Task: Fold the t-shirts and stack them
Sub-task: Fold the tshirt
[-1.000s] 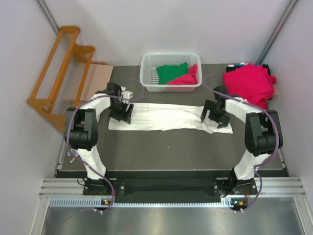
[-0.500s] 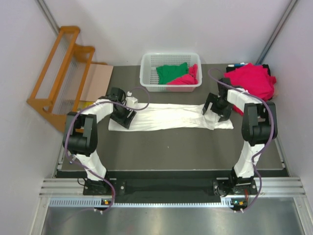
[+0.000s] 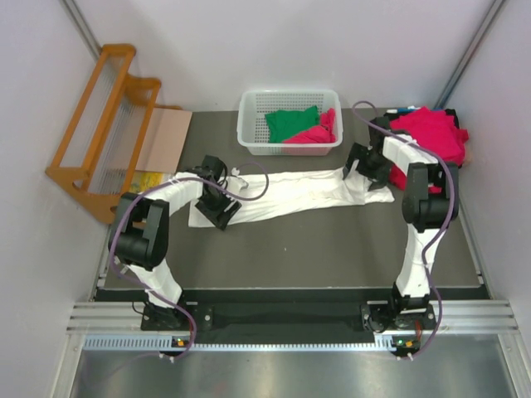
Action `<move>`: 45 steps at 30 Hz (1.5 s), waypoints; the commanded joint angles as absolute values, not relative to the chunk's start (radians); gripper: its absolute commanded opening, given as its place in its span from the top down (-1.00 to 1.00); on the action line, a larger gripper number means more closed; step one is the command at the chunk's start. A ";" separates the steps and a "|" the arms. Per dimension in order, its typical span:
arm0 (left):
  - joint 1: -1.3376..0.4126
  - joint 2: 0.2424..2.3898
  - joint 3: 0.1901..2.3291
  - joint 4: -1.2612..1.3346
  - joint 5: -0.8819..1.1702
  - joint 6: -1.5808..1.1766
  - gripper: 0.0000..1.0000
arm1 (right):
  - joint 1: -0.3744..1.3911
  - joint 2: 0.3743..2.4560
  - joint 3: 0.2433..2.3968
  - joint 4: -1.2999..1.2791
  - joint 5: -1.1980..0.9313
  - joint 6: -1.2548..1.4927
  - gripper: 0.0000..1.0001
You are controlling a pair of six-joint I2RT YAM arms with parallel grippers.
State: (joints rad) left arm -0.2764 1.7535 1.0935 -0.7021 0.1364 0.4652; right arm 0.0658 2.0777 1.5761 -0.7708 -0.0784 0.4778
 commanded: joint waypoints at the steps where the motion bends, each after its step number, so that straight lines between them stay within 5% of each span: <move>1: -0.340 1.793 1.032 -0.903 0.379 0.454 -0.44 | 0.035 2.192 1.655 -0.627 -0.080 0.431 -0.99; 9: -0.339 1.763 1.078 -0.887 0.360 0.416 -0.44 | 0.051 2.125 1.632 -0.637 -0.086 0.423 -0.99; 21: 0.103 1.706 1.453 -1.015 0.552 0.269 -0.45 | 0.129 1.763 1.431 -0.614 -0.006 0.442 -0.99; 28: 0.206 1.612 1.477 -1.155 0.612 0.224 -0.47 | 0.410 1.516 1.262 -0.537 0.156 0.581 -0.99; 45: 0.204 1.621 1.339 -1.256 0.606 0.302 -0.48 | 0.701 1.603 1.506 -0.643 0.265 0.588 -0.99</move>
State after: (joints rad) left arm 0.2058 1.6230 1.3087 -1.2087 0.5621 0.2790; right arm 0.6613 1.5993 1.4483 -0.6262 0.2314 0.5804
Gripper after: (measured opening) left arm 0.741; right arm 0.996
